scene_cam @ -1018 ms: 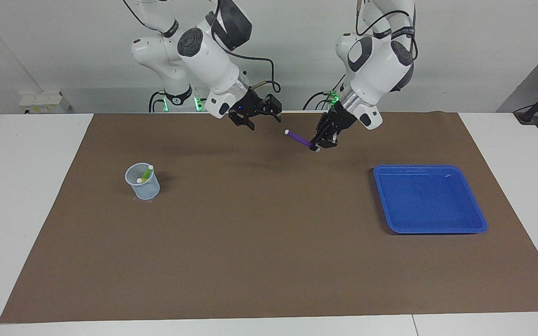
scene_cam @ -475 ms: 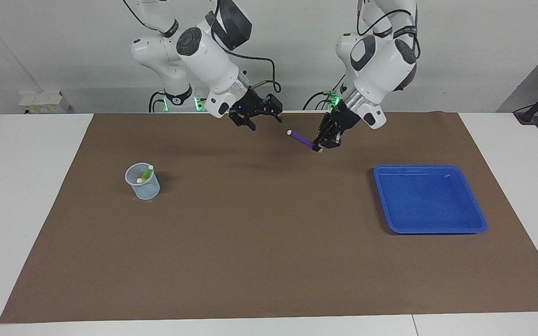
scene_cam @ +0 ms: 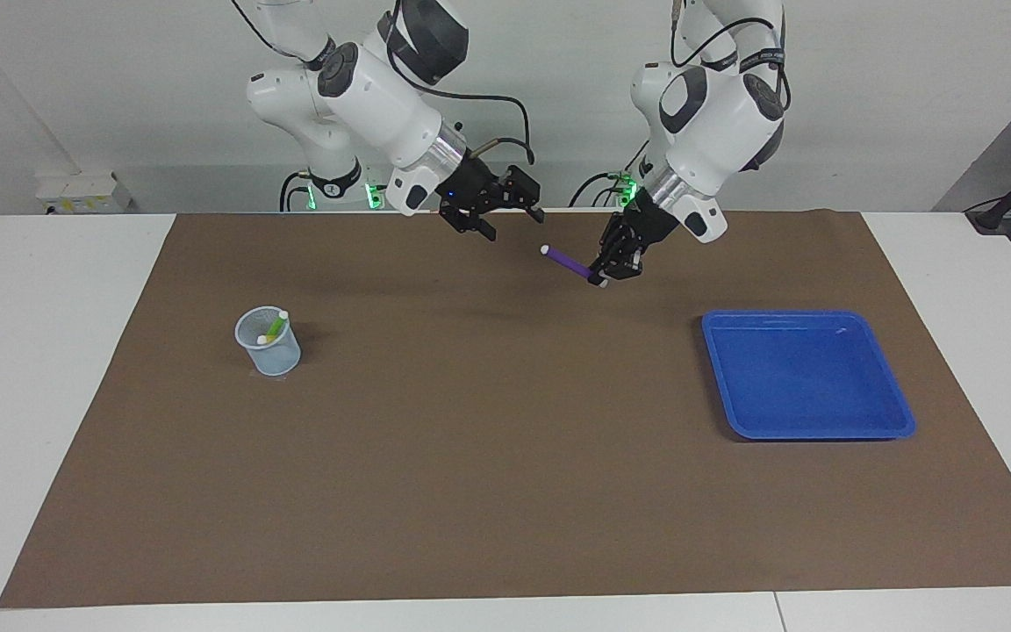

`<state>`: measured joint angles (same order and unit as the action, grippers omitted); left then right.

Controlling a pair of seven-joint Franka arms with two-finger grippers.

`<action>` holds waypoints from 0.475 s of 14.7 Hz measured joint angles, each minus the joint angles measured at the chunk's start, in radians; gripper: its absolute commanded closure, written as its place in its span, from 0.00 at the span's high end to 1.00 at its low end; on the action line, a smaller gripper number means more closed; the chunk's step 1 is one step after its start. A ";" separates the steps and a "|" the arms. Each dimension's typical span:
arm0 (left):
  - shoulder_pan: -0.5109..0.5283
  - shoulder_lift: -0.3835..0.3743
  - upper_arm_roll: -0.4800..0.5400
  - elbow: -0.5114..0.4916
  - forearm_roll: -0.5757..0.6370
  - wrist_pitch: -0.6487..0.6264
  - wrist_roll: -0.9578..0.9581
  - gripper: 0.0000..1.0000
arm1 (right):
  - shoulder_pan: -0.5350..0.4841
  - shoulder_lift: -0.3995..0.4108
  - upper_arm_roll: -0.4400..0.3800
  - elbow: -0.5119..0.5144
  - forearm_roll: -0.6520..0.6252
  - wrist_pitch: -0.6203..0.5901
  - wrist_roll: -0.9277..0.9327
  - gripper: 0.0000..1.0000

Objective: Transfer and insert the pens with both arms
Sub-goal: 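Close the right gripper on the purple pen held by the left gripper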

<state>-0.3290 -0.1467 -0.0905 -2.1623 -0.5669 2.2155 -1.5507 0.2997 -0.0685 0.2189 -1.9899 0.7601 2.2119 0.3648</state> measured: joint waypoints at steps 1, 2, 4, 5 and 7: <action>0.000 0.000 0.000 0.000 0.000 0.000 0.000 0.00 | 0.007 0.003 0.000 0.000 0.005 0.041 0.000 0.95; 0.000 0.000 0.000 0.000 0.000 0.000 0.000 0.00 | 0.020 0.010 0.001 -0.001 0.006 0.087 0.002 0.95; 0.000 0.000 0.000 0.001 0.000 0.000 0.000 0.00 | 0.052 0.048 0.002 -0.002 0.006 0.182 0.011 0.93; 0.000 0.000 0.000 0.003 0.000 0.000 0.000 0.00 | 0.072 0.076 0.002 -0.002 0.012 0.227 0.012 0.92; 0.003 -0.001 0.000 0.008 0.000 -0.001 0.000 0.00 | 0.117 0.132 0.003 0.001 0.030 0.297 0.012 0.90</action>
<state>-0.3260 -0.1472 -0.0904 -2.1545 -0.5668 2.2144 -1.5507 0.4169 0.0630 0.2222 -1.9885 0.7898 2.5092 0.3764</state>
